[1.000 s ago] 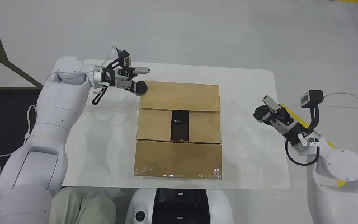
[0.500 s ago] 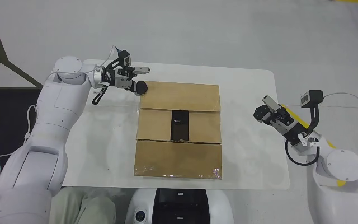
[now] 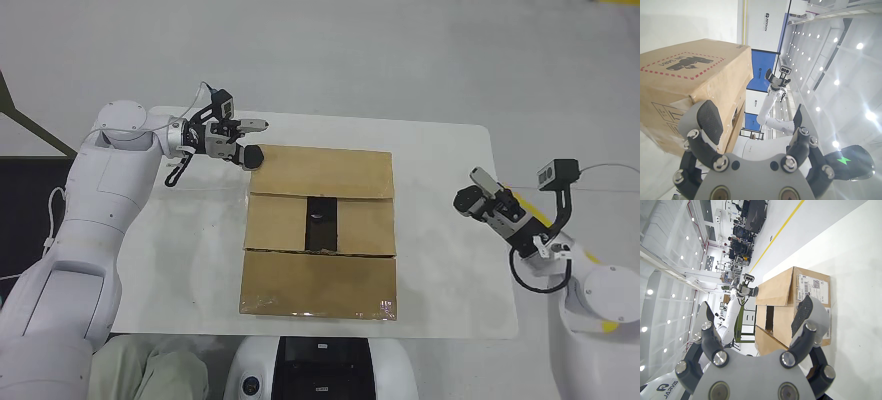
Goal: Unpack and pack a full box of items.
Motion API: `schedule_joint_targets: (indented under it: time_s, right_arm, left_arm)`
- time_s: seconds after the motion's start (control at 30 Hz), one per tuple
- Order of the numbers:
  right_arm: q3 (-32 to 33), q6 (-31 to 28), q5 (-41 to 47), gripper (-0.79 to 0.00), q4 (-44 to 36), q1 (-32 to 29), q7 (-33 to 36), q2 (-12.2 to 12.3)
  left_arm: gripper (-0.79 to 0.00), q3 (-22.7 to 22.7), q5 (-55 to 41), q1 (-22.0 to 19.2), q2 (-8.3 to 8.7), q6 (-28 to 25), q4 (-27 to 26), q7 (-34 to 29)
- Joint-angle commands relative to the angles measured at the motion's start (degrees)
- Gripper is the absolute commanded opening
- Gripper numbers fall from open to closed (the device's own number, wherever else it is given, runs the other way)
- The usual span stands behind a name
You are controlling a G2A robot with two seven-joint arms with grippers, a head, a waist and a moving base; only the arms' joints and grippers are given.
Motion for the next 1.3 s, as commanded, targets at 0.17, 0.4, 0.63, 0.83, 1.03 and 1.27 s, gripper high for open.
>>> schedule_joint_targets:
  time_s: [0.17, 0.4, 0.63, 0.83, 1.03, 1.27]
  right_arm:
    - [-0.1, 4.3, -0.9, 0.000, -3.0, -4.0, 5.6, 0.7]
    - [-2.2, 4.4, -3.5, 0.000, -4.9, -8.9, 8.0, 1.2]
    - [-5.7, 3.9, -6.8, 0.000, -4.7, -11.4, 9.7, 1.7]
    - [-9.5, 3.8, -9.3, 0.000, -4.4, -12.3, 10.7, 2.0]
    - [-12.2, 4.3, -10.1, 0.000, -3.5, -12.1, 10.6, 2.3]
    - [-14.9, 5.5, -7.4, 0.000, -2.4, -11.9, 11.9, 2.5]
  left_arm:
    - [0.000, 0.0, 0.0, 0.0, 0.00, 0.0, 0.0, 0.0]
    - [0.000, 0.0, 0.0, 0.0, 0.00, 0.0, 0.0, 0.0]
    - [0.000, 0.0, 0.0, 0.0, 0.00, 0.0, 0.0, 0.0]
    - [0.000, 0.0, 0.0, 0.0, 0.00, 0.0, 0.0, 0.0]
    - [0.000, 0.0, 0.0, 0.0, 0.00, 0.0, 0.0, 0.0]
    - [0.000, 0.0, 0.0, 0.0, 0.00, 0.0, 0.0, 0.0]
